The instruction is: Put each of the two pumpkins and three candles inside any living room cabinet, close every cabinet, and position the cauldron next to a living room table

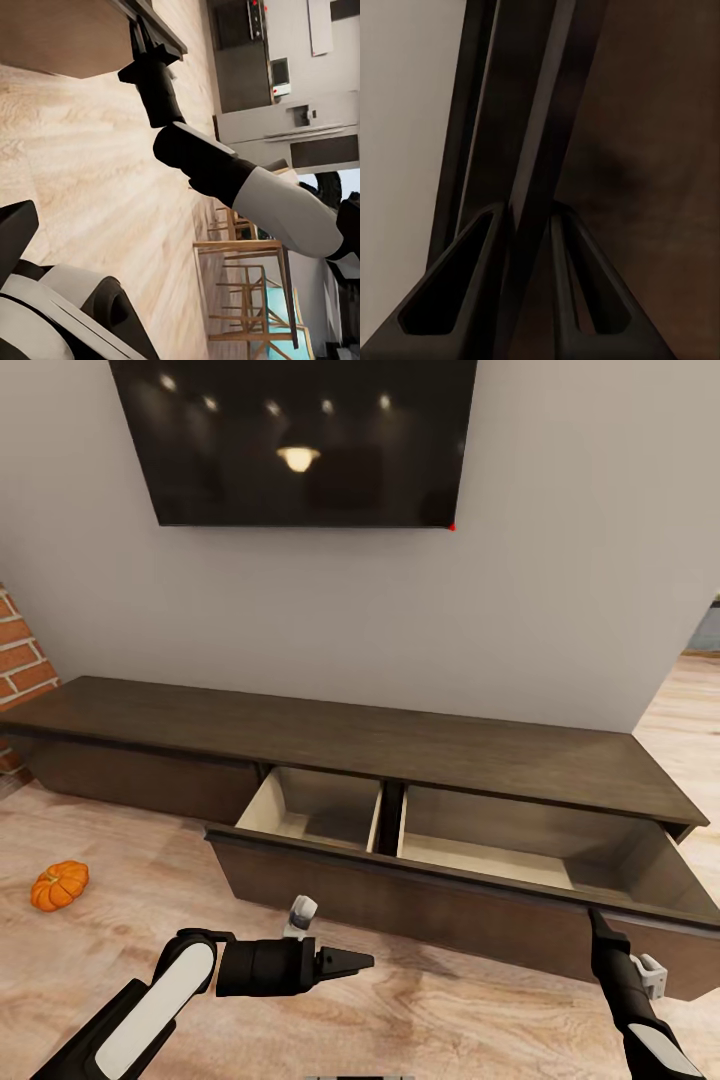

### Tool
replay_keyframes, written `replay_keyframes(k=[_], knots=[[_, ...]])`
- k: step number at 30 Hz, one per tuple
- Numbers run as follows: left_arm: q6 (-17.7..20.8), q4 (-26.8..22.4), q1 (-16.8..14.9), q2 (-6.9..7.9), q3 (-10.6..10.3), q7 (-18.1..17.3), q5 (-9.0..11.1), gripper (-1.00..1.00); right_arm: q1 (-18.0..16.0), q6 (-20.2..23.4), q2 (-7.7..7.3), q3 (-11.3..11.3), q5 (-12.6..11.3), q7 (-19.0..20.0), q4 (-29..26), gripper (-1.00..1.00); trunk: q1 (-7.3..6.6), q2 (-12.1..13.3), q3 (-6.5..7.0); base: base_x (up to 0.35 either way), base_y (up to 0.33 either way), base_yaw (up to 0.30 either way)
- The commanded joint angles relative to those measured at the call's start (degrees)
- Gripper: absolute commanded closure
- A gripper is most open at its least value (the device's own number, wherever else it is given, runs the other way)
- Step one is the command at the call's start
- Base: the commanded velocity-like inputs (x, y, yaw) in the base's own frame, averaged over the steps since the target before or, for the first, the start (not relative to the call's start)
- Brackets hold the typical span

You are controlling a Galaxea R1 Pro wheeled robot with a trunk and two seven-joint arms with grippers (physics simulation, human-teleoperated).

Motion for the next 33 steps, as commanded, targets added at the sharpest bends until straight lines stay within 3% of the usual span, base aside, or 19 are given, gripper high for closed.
replay_keyframes(k=[1, 33], knots=[[0.1, 0.0, 0.0, 0.03, -0.1, -0.2, -0.1, -1.00, 0.0, 0.2, -0.02, 0.2, -0.5, 0.3, 0.7, 1.00, 0.00, 0.0, -0.05, 0.000, 0.000, 0.000], [0.1, 0.0, 0.0, 0.03, 0.0, -0.2, -0.1, -1.00, 0.0, 0.1, -0.04, 0.2, -0.5, 0.2, 0.7, 1.00, 0.00, 0.0, -0.05, -0.035, 0.009, 0.000]])
